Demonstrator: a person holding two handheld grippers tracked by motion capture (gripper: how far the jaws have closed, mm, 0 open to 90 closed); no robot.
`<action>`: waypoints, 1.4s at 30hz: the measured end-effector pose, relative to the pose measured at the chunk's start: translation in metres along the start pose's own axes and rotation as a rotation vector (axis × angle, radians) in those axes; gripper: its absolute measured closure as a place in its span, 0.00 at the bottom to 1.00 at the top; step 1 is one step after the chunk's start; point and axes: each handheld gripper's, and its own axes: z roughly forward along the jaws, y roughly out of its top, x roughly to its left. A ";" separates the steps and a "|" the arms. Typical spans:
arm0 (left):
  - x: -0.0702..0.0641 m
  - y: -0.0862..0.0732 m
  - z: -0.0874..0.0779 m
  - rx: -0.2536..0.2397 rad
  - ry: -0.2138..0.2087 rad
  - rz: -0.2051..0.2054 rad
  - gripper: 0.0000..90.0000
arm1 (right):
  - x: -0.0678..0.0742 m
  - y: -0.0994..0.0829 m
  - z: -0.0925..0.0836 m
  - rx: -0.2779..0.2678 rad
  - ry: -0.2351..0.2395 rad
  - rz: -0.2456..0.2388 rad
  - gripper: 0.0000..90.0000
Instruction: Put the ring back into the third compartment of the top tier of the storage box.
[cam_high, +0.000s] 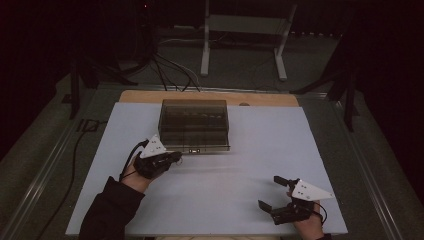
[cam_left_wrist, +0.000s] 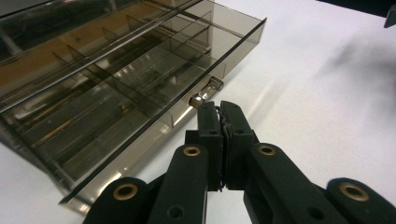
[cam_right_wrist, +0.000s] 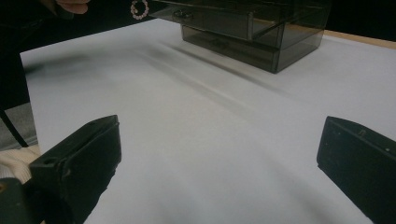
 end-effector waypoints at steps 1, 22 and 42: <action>0.000 0.001 0.001 0.000 -0.004 0.002 1.00 | 0.000 0.000 0.000 0.001 -0.001 0.000 0.00; -0.013 0.028 0.016 -0.026 -0.053 0.050 1.00 | 0.000 0.000 0.000 0.001 0.000 0.000 0.00; -0.021 0.055 0.036 -0.035 -0.104 0.092 1.00 | 0.000 0.000 -0.001 0.000 -0.003 0.002 0.00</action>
